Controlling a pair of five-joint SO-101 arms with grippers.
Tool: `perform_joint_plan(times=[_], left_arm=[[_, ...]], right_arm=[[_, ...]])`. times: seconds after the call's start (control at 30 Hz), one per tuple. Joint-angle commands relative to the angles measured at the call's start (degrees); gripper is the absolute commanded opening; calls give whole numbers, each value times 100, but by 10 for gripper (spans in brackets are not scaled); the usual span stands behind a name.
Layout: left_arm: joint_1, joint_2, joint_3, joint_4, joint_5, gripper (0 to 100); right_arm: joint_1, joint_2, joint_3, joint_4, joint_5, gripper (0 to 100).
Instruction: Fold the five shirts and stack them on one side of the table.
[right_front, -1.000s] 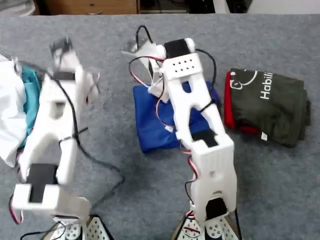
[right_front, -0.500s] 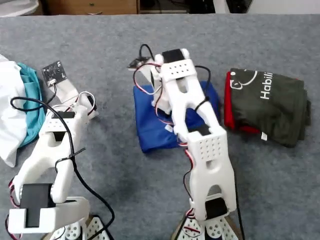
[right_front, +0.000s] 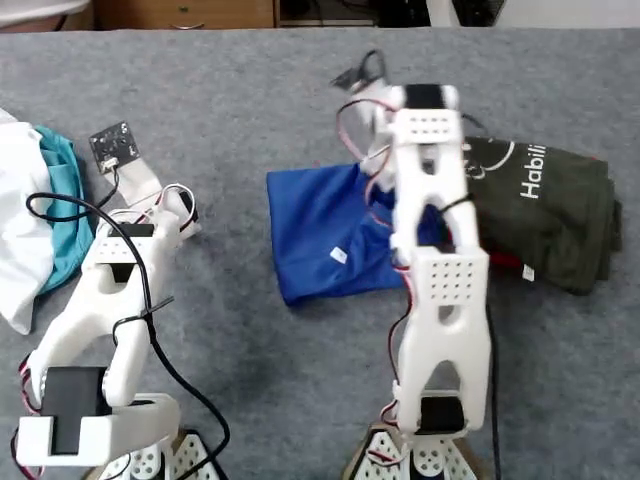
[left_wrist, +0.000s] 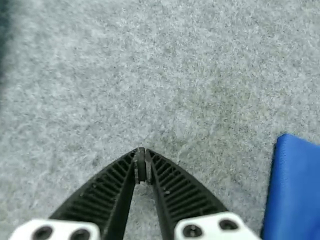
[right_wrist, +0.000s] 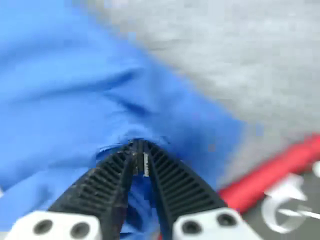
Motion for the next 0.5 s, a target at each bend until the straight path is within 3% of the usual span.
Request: perform_joint_plan(times=[0.0,0.1,0.2,0.3,0.47], left_arm=[[79,-242,-44,-105,-53,19],[79,-242,-44,-105,-53,19],[79,-242,-44,-105,-53,19],[79,-242,-44,-105,-53,19],[79,-242,-44,-105,-53,19]], right_arm=[[435,119,-1182,-299,62,2],[655,374,-1912,-651,62,2],[602,444,-2580,-281,62,2],[127,453,-3187,870,62,2],[-479,171,-2545,853,-123,2]])
